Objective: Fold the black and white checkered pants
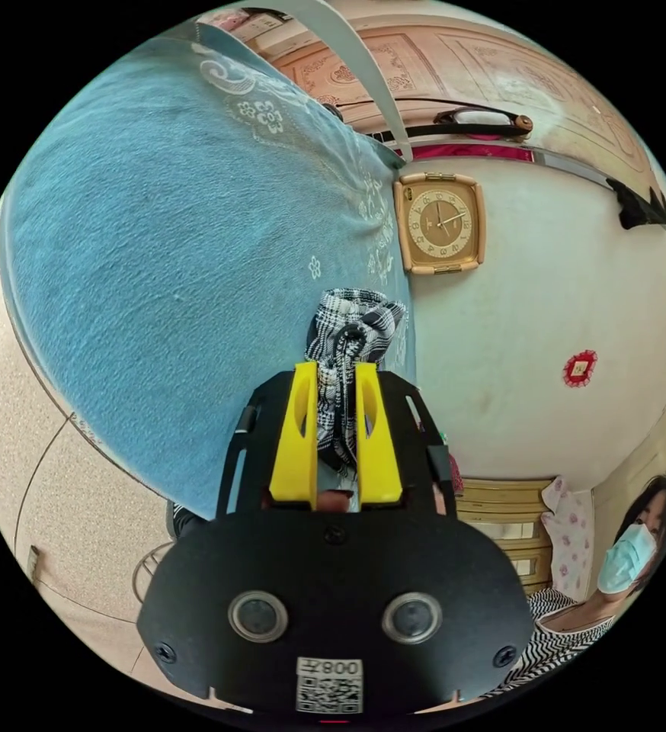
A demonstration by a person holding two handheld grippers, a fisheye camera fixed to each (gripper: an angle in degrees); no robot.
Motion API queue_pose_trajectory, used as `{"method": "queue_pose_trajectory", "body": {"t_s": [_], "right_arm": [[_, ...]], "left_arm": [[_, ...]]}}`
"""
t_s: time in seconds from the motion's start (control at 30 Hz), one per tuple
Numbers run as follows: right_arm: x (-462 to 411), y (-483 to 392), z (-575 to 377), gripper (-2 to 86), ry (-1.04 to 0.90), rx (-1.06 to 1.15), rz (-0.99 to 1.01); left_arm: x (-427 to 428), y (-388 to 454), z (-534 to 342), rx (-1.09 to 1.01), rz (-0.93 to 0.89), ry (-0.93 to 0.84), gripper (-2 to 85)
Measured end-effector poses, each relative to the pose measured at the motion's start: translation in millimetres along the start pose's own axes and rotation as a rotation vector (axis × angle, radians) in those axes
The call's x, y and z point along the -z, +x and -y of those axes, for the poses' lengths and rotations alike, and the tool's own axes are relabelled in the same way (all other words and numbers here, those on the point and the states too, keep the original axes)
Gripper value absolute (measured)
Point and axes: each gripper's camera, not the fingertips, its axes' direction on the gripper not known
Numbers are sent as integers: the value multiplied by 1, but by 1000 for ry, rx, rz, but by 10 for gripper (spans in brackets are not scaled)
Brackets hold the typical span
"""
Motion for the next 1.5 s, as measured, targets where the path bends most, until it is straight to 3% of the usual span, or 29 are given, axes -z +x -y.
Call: {"method": "queue_pose_trajectory", "body": {"t_s": [0.5, 0.87, 1.17, 1.5], "right_arm": [[67, -5, -141, 4, -8, -21, -43], [167, -46, -325, 2, 107, 110, 17], [277, -49, -489, 2, 360, 178, 82], [465, -101, -638, 1, 764, 386, 75]], "left_arm": [[-55, 81, -94, -114, -129, -9, 53], [-149, 158, -215, -181, -298, -88, 49], [-321, 248, -302, -284, -342, -340, 46], [-608, 470, -421, -592, -529, -667, 48]]}}
